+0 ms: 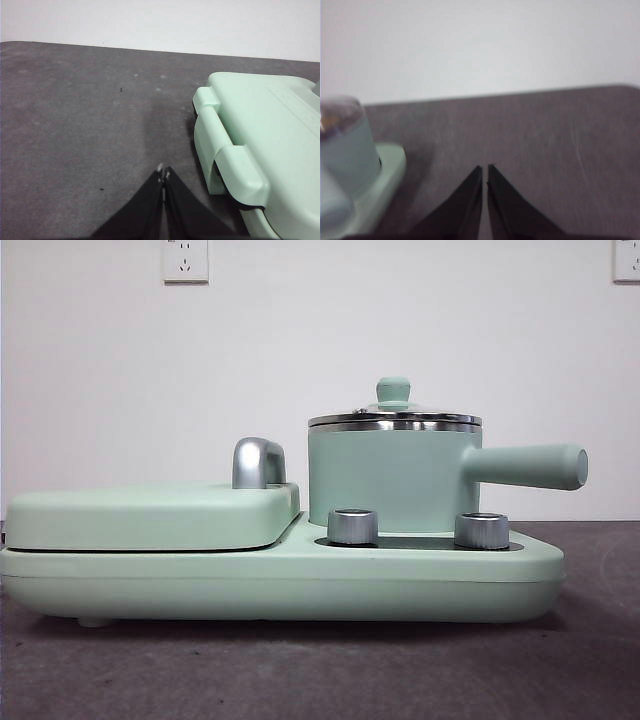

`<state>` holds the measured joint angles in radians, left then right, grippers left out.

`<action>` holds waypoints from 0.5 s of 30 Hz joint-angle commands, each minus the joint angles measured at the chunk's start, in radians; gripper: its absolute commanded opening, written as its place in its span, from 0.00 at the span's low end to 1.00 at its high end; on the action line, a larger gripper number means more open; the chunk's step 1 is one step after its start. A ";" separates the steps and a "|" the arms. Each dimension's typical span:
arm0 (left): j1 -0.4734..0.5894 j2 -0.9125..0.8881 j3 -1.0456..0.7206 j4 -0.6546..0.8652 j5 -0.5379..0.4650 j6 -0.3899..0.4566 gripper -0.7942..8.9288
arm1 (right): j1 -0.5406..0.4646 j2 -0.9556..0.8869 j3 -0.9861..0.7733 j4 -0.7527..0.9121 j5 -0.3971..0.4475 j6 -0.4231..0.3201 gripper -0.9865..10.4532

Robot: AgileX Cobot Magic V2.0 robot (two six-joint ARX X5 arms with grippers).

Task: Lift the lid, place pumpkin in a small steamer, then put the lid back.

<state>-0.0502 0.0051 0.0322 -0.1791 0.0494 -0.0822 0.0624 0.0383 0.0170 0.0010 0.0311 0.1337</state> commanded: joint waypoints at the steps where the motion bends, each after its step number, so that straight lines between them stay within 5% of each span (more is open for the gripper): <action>1: 0.000 -0.002 -0.018 -0.007 -0.005 -0.005 0.09 | -0.003 -0.021 -0.005 -0.068 0.012 -0.019 0.10; 15: 0.000 -0.002 -0.018 -0.008 -0.005 -0.005 0.09 | -0.007 -0.035 -0.005 -0.169 0.030 -0.090 0.10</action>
<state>-0.0502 0.0051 0.0322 -0.1787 0.0486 -0.0822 0.0551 0.0044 0.0174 -0.1677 0.0570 0.0551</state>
